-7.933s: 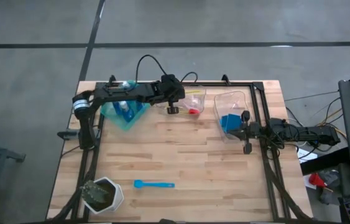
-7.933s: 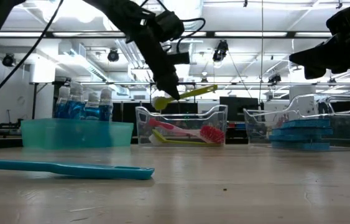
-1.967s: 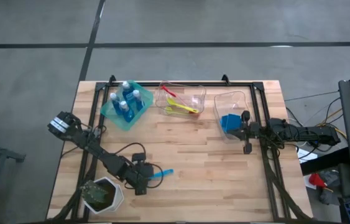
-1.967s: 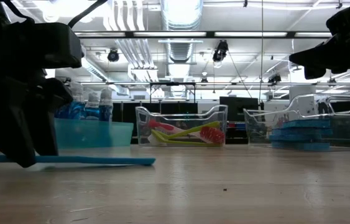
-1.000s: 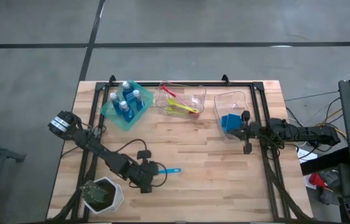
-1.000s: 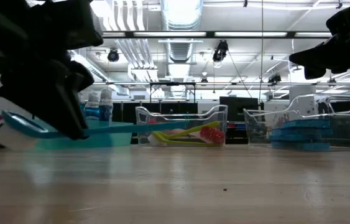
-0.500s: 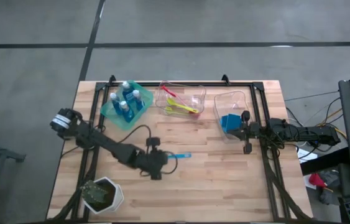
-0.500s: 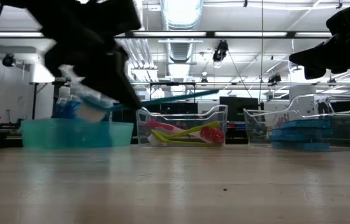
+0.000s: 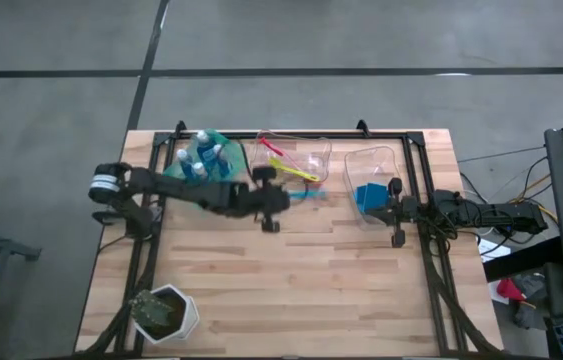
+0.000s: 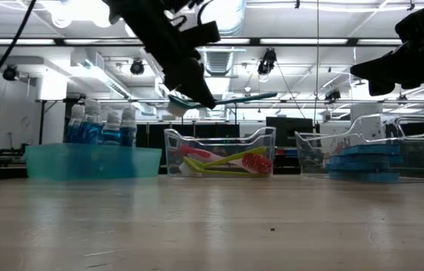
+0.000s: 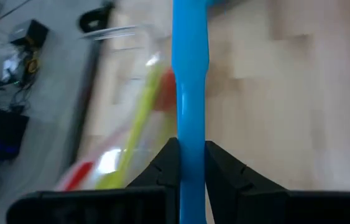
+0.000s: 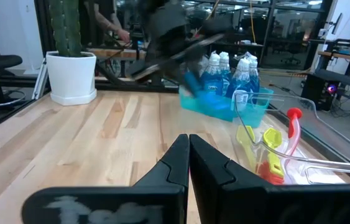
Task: Pick & Place Kitchen Sink Supplies
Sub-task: Put the blue dish brush in the left transparent bin
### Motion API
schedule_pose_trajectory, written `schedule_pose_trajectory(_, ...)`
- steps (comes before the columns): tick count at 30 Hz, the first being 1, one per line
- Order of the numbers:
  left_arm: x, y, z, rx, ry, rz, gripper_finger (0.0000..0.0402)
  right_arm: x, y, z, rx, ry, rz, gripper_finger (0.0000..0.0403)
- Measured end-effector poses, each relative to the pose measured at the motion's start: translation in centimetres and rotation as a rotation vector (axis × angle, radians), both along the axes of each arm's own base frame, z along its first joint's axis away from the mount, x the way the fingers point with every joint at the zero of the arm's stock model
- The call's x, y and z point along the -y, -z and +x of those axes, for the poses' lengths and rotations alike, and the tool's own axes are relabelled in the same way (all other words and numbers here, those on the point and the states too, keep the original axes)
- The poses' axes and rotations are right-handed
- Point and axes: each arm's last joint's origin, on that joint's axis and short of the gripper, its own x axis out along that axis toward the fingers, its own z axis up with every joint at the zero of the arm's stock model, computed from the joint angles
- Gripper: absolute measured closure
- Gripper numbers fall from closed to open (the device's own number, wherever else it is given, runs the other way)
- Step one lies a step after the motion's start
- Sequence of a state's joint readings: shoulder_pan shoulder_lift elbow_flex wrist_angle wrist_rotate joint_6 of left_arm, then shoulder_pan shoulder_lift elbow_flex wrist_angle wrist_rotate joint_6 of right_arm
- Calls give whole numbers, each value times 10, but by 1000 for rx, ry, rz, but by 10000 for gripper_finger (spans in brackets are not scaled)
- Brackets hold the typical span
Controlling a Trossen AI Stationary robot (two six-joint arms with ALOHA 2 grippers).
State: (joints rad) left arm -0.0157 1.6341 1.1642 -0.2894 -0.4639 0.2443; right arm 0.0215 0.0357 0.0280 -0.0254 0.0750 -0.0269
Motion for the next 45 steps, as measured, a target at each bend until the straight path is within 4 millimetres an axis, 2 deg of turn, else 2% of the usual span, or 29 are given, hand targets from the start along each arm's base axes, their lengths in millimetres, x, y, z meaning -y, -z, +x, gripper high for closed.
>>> schedule_pose_trajectory(10, -92, -26, -4, 73, -138, -52, 355, 0, 0, 0, 0, 1, 0, 394)
schedule_pose_trajectory(14, -128, -28, -11, 194, -152, -178, 356, 0, 0, 0, 0, 1, 0, 394)
schedule_pose_trajectory(18, -154, -26, -17, 269, -139, -250, 353, 0, 0, 0, 0, 1, 0, 394)
schedule_pose_trajectory(22, -166, -20, -20, 272, -170, -255, 353, 0, 0, 0, 0, 3, 0, 394)
schedule_pose_trajectory(31, -170, 10, -10, 185, -180, -280, 351, 0, 0, 0, 0, 2, 0, 394)
schedule_pose_trajectory(45, -175, 30, -5, 132, -194, -295, 351, 0, 0, 0, 0, 3, 0, 394)
